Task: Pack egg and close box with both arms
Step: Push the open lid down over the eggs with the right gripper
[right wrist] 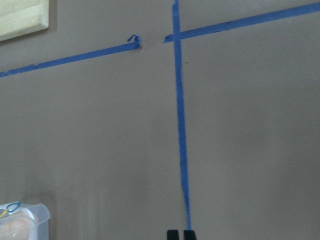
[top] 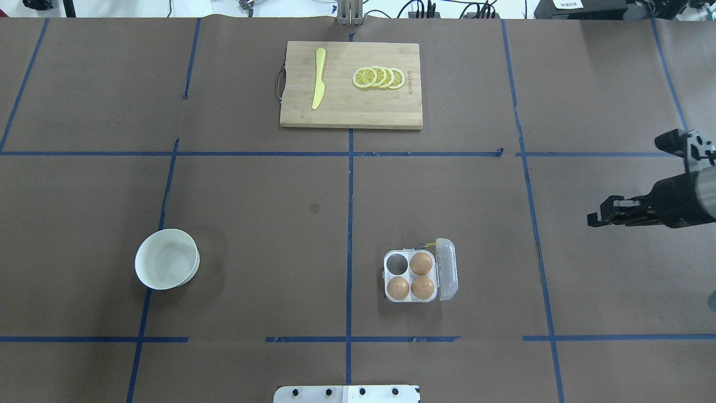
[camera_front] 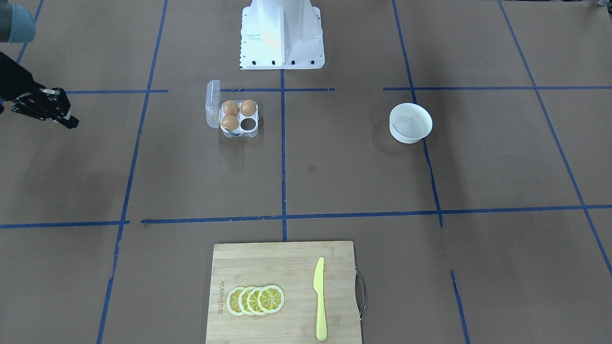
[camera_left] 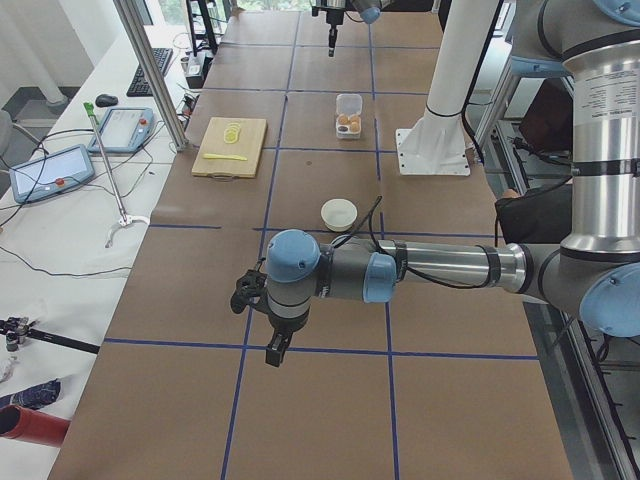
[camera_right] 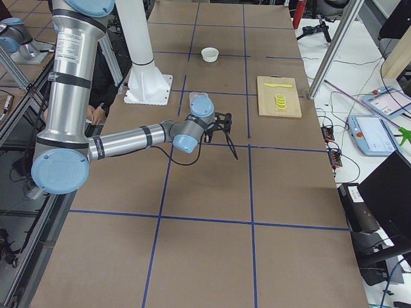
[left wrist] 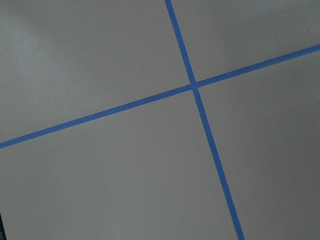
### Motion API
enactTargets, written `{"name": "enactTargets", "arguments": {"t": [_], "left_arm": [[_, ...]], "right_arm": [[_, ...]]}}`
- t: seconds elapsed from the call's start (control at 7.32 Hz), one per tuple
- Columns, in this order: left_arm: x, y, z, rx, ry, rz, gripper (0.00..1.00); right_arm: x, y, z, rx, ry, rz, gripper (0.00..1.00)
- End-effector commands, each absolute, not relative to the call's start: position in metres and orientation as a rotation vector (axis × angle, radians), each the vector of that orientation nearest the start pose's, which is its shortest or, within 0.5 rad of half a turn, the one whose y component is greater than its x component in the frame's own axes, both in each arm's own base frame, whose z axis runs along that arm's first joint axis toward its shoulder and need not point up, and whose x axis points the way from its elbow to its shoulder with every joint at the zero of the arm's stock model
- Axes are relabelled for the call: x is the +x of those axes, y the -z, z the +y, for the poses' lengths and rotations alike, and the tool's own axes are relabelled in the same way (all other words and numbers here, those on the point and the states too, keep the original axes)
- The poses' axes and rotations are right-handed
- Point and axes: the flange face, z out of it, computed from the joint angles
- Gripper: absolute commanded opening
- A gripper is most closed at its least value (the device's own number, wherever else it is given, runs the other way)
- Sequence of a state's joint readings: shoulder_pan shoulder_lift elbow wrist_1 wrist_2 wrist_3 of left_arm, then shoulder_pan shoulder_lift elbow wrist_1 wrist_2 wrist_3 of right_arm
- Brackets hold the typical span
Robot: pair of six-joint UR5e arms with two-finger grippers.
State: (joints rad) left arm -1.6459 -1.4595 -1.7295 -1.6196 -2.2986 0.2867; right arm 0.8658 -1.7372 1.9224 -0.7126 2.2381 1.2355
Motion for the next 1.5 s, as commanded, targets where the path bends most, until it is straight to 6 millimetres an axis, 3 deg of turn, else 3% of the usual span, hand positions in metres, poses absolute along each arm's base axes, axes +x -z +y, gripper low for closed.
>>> {"name": "enactTargets", "arguments": {"t": [0.0,0.27,0.68,0.82,1.37], "left_arm": [[-0.101,-0.628,-0.445,0.227,-0.240,0.700,1.00],[-0.101,-0.627,-0.445,0.230,-0.242,0.700,1.00],[-0.101,-0.623,-0.449,0.235,-0.242,0.699,1.00],[-0.101,-0.623,-0.449,0.236,-0.244,0.699,1.00],[-0.102,-0.625,-0.448,0.233,-0.241,0.697,1.00]], "right_arm": [[-0.303,-0.419,-0.361,0.064,-0.178,-1.233,0.00],[-0.361,-0.381,-0.346,0.098,-0.189,-1.284,0.00],[-0.415,-0.340,-0.319,0.137,-0.194,-1.348,0.00],[-0.427,-0.333,-0.311,0.150,-0.192,-1.355,0.00],[-0.423,-0.338,-0.314,0.150,-0.190,-1.345,0.00]]}}
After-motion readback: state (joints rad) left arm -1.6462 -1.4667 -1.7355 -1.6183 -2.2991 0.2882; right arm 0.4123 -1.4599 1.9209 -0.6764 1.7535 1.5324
